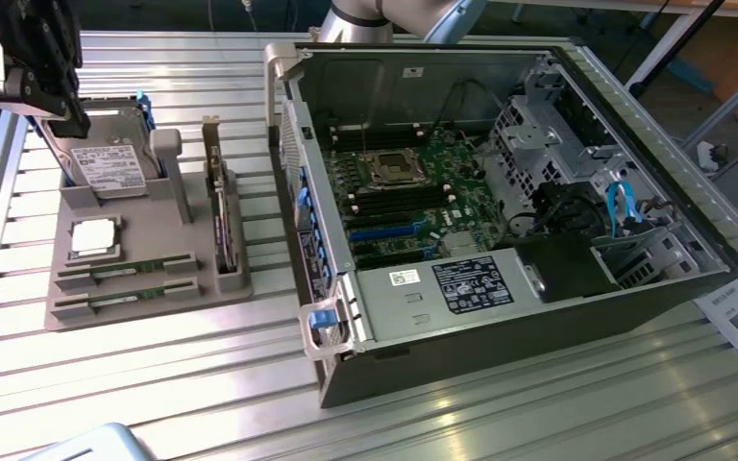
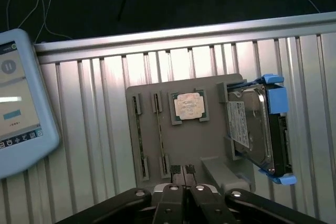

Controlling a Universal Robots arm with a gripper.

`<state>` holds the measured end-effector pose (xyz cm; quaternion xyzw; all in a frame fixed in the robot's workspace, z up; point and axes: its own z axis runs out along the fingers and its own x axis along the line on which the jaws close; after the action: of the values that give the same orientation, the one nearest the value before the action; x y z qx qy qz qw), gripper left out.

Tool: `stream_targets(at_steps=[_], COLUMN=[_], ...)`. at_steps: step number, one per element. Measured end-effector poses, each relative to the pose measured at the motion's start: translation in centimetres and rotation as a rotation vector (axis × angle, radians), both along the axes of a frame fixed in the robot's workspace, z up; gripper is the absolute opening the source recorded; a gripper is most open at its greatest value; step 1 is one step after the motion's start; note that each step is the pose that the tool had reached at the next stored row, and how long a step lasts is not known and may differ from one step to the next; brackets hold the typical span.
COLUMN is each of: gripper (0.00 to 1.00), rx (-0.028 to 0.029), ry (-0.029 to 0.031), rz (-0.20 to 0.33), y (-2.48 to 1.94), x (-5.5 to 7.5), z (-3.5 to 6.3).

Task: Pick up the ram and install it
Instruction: 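Pick up the ram and move it above insertion slot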

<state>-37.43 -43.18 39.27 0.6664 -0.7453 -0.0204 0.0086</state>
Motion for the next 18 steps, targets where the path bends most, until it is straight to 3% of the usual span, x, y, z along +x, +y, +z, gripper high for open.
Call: stream_targets(at_steps=[6,18], gripper=[0.10,0.10], rx=[0.0000,0.0000], ry=[0.0000,-0.0001], rz=[0.000,0.000], y=[-0.02,-0.61], x=[0.01,0.00], z=[-0.01,-0.84])
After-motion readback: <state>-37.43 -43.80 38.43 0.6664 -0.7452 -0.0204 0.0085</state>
